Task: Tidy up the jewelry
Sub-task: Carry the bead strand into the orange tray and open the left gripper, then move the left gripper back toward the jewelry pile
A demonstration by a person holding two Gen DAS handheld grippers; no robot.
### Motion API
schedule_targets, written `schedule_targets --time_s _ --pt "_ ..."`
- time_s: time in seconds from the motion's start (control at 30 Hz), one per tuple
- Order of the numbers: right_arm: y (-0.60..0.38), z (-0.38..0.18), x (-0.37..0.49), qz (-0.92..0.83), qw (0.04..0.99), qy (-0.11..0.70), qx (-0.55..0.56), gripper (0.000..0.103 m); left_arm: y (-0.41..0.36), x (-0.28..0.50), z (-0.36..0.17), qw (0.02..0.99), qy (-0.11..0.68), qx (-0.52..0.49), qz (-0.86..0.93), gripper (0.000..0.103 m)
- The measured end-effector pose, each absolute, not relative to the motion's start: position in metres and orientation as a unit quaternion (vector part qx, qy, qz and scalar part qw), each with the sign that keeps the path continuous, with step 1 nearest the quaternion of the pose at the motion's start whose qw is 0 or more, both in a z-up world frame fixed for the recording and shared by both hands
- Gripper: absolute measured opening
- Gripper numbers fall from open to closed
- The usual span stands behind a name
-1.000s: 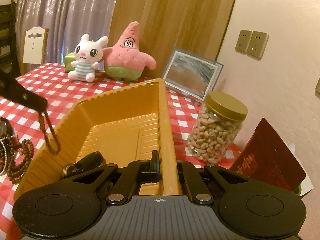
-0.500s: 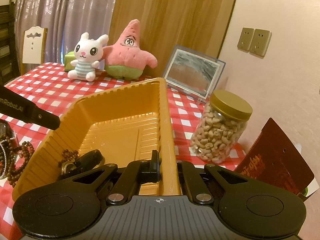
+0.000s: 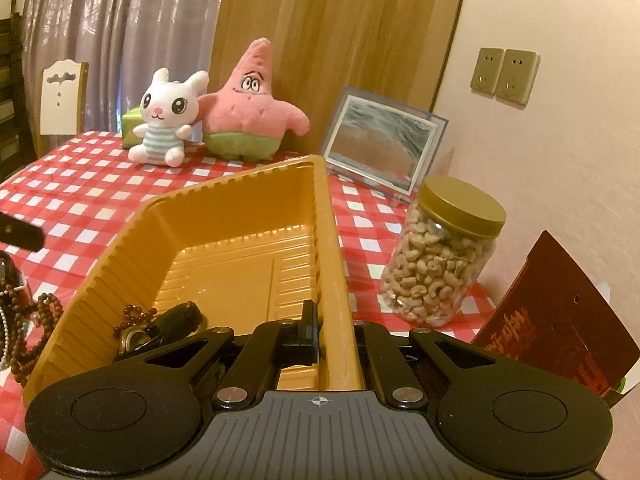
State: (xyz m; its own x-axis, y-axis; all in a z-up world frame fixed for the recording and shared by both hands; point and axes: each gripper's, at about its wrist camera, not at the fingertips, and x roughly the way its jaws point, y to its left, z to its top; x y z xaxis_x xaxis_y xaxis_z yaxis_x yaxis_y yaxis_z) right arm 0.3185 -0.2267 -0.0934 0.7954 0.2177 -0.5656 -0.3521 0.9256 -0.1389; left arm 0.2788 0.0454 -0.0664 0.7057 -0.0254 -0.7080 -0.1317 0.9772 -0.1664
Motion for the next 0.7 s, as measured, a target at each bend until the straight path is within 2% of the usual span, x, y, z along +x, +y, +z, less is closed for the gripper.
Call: schedule_targets --time_s 0.53,0.7 --pt "-0.232 -0.094 0.325 0.137 0.941 0.287 -0.116 0.003 0.023 0.263 -0.118 0.899 0.436 -0.021 -0.030 0.017" --pt "-0.233 -0.094 0.326 0.136 0.940 0.291 -0.116 0.003 0.017 0.261 -0.131 0.891 0.452 -0.024 -0.037 0.017"
